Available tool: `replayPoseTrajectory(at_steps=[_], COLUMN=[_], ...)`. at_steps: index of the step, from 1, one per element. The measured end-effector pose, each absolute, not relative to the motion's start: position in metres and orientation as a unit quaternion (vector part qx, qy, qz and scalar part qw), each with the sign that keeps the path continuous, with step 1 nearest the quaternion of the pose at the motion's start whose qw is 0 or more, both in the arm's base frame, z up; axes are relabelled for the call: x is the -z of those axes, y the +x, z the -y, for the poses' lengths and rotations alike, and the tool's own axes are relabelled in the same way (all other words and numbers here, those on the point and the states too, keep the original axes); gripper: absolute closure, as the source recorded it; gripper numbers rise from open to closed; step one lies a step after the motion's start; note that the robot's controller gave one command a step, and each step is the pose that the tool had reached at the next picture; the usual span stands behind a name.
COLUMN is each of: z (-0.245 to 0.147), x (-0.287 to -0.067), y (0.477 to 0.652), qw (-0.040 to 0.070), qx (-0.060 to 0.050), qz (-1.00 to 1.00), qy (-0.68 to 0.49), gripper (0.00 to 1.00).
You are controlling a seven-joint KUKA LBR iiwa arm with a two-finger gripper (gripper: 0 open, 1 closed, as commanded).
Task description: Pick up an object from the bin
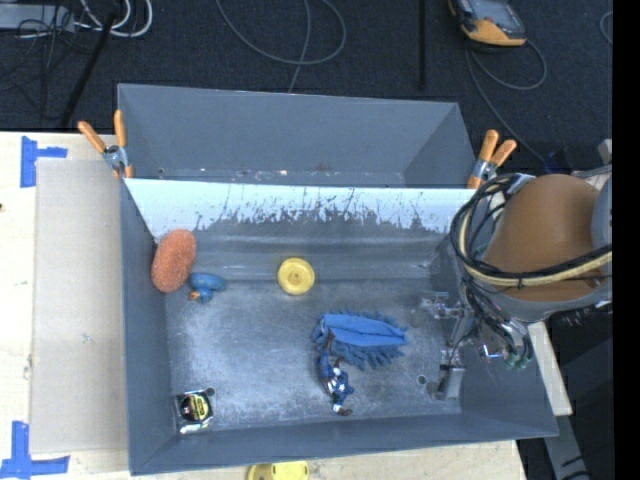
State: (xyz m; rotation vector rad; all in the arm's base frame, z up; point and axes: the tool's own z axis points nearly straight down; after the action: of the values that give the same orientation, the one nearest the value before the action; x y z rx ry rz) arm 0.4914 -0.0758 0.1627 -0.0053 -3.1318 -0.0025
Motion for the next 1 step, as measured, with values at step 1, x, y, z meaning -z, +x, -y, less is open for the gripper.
replayPoseTrajectory(at_steps=[1], z=[0.0752], x=[-0.167], y=[0.4932], qw=[0.001], qx=[0.0], qz=[1.0], qy=[0.001], gripper=[1.0])
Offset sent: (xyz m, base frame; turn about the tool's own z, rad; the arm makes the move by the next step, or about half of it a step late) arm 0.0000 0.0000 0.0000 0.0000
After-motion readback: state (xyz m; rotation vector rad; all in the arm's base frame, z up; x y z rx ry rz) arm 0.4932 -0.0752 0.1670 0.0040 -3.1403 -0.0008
